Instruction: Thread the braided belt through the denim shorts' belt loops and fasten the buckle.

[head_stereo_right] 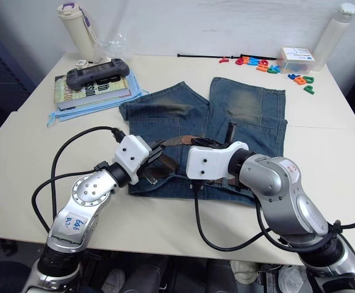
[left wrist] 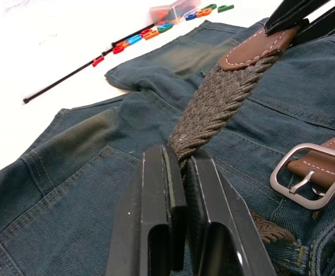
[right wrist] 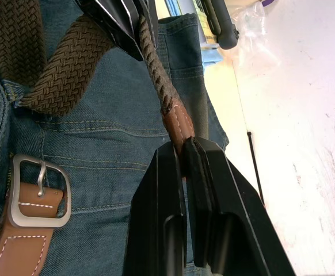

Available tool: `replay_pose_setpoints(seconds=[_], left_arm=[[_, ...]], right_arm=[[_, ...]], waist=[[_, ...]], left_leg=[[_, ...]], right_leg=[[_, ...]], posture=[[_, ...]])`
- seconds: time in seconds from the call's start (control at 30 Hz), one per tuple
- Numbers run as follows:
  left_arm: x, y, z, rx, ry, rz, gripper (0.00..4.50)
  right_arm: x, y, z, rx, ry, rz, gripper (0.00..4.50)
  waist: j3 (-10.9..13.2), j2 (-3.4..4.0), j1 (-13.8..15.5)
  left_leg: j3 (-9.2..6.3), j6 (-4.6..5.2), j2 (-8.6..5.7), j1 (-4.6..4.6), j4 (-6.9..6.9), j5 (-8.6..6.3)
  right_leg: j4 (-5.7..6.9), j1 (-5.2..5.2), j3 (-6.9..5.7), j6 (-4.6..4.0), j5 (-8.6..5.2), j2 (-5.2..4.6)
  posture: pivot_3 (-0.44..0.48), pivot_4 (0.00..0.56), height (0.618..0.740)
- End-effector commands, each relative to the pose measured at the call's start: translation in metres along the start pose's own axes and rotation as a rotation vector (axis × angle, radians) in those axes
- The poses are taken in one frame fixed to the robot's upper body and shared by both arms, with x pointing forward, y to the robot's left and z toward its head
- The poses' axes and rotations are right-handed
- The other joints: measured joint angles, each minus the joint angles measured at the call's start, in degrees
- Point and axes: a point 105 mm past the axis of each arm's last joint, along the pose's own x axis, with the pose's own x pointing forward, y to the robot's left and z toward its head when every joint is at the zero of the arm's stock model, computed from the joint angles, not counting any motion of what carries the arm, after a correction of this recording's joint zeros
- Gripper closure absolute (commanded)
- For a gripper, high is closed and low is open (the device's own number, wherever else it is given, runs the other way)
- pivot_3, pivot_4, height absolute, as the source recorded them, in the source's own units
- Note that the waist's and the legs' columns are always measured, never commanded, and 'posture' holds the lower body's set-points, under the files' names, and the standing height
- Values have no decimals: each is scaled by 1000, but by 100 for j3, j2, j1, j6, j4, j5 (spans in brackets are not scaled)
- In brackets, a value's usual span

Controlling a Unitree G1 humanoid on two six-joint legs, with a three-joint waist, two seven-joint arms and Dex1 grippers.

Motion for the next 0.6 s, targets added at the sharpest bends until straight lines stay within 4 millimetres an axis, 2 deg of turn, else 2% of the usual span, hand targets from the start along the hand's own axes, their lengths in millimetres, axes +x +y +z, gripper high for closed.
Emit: replay_pose_setpoints(seconds=[0.03,0.07,0.13,0.2,0.3,0.4,0.43,0.53,0.6], left_arm=[[-3,1,3,12,-19,9,4463],[-4,0,2,9,-20,8,4463],[-5,-2,-2,-11,-14,7,4500],[-7,-1,-5,-31,-7,13,4500],[-11,2,-11,-71,6,31,4500],[-14,5,-19,-123,27,54,4500],[-15,5,-21,-143,31,59,4500],[-16,6,-24,-170,35,68,4500],[-16,5,-24,-164,31,59,4500]], right_arm=[[-8,-15,15,7,-53,-71,4500],[-9,-15,16,22,-59,-73,4500],[-10,-17,16,92,-62,-99,3706],[-12,-17,14,143,-51,-111,3196],[-23,-16,1,208,9,-121,1736],[-35,-6,-7,253,54,-86,227],[-37,3,-6,272,57,-52,48],[-37,31,-5,305,74,24,48],[-36,43,-9,305,98,41,48]], waist=[[0,0,-1],[0,0,-3],[0,0,-2],[0,0,1],[-1,-1,18],[-1,-2,24],[-1,-1,22],[-1,-2,2],[-2,-1,3]], left_leg=[[0,0,0,0,0,0],[0,0,0,0,0,0],[0,0,0,0,0,0],[0,0,0,1,0,0],[-2,0,0,0,1,0],[-1,3,0,0,1,-2],[-1,3,0,-1,1,-2],[-1,2,1,2,1,-2],[6,1,1,7,0,-2]], right_leg=[[0,0,0,0,0,0],[0,0,0,0,0,0],[1,0,0,0,0,0],[1,0,1,0,0,0],[1,1,-1,0,0,1],[-3,3,-1,0,0,0],[-3,2,-1,0,0,-1],[-3,3,0,0,0,0],[-1,4,4,1,1,0]], posture=[[0,150,655],[0,150,655],[0,150,655],[0,150,655],[0,150,655],[0,150,655],[0,150,655],[0,150,655],[0,150,655]])
